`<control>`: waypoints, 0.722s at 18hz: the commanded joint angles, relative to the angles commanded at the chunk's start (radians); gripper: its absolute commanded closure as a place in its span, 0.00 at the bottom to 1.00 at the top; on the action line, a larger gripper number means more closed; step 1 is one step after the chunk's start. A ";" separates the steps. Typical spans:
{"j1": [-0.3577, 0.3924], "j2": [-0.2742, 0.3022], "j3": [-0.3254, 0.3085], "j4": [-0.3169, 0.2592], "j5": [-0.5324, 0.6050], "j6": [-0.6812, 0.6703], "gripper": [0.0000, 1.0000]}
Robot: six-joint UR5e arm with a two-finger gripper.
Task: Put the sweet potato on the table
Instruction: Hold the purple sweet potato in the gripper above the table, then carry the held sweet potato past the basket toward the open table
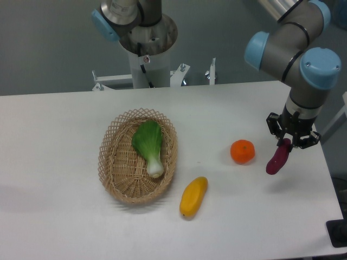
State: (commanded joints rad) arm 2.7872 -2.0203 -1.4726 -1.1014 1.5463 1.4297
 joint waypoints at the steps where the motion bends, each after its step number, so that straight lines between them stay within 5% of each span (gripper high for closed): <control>1: 0.000 0.000 0.002 0.000 0.000 0.000 0.98; 13: -0.090 0.069 0.000 -0.017 -0.009 -0.040 0.98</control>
State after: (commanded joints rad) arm 2.6969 -1.9513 -1.4726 -1.1183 1.5370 1.3899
